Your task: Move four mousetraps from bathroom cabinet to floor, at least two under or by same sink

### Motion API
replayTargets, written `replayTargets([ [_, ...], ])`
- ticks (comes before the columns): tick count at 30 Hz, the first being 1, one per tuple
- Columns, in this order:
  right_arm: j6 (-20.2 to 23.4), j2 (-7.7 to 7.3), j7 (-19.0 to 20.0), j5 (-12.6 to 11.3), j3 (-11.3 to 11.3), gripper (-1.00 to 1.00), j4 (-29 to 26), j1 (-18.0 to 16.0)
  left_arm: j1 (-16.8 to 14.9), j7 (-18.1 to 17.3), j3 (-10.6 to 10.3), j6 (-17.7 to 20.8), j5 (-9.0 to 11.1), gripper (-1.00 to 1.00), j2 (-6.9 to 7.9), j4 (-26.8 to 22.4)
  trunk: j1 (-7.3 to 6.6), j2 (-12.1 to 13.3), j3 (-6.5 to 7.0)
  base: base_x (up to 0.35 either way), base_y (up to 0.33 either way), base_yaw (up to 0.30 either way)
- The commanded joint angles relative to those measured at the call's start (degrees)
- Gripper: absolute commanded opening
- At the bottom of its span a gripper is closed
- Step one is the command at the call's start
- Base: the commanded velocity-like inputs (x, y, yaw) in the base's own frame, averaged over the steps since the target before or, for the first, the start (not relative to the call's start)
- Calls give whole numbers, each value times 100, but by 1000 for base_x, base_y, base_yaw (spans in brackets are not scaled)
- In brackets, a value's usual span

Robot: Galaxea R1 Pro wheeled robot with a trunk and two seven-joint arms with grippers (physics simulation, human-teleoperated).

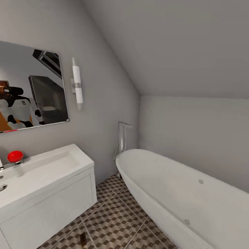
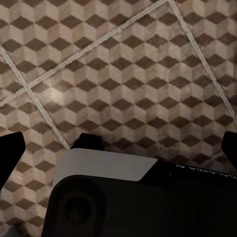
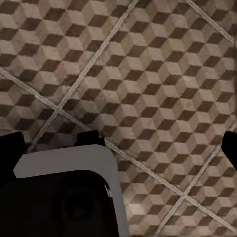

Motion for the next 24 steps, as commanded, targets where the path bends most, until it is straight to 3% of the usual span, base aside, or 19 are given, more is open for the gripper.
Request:
replayTargets([
  [1,-30,2,-2,-49,47,100,18,-9,-2,20,-49,-17,42,100,-1,1,0,-4,-7,0,0,-295],
  [24,-30,2,-2,-50,44,100,19,-9,-2,20,-49,-17,42,100,-4,-1,0,-4,-7,0,0,-295],
])
